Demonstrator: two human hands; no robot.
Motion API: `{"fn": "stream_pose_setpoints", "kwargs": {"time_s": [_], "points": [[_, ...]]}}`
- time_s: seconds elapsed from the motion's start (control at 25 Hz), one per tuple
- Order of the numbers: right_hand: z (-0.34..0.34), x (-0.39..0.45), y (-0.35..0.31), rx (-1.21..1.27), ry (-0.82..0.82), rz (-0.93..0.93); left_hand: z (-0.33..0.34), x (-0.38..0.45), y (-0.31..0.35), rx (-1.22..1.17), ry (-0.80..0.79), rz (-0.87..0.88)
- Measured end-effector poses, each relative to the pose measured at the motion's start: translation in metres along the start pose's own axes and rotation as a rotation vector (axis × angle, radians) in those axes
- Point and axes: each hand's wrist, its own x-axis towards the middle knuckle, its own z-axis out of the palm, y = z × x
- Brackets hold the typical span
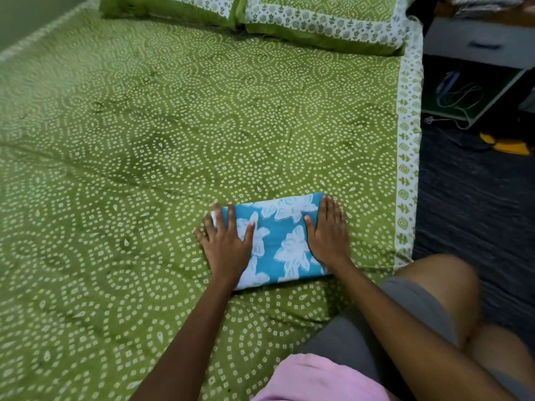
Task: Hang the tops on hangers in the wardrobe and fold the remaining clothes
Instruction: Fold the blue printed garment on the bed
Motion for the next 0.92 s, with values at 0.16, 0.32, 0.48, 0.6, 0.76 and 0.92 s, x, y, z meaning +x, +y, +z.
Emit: {"fn": "stream_pose_setpoints", "kwargs": {"time_s": [0.16,0.32,0.48,0.6,0.76,0.92], "points": [[-0.005,-0.03,-0.004,0.006,0.118,0.093,-0.018,-0.038,-0.004,-0.227,-0.03,-0.15],[-0.028,-0.019,-0.006,0.5,-0.039,0.406,-0.04,-0.03,0.002,-0.735,-0.239,-0.473],[-0.053,-0.007,0.003,1.064,-0.374,0.547,-0.055,-0.009,-0.016,-1.377,-0.641,-0.706],[-0.073,0.005,0.007,1.136,-0.448,0.485,-0.067,0.007,-0.009,-1.447,-0.655,-0.582],[-0.117,0.042,0.004,1.269,-0.247,0.215,-0.102,0.052,0.007,-1.382,-0.368,-0.117],[-0.125,0.044,-0.002,1.219,0.099,-0.197,-0.106,0.084,-0.004,-0.774,0.131,0.62]]}}
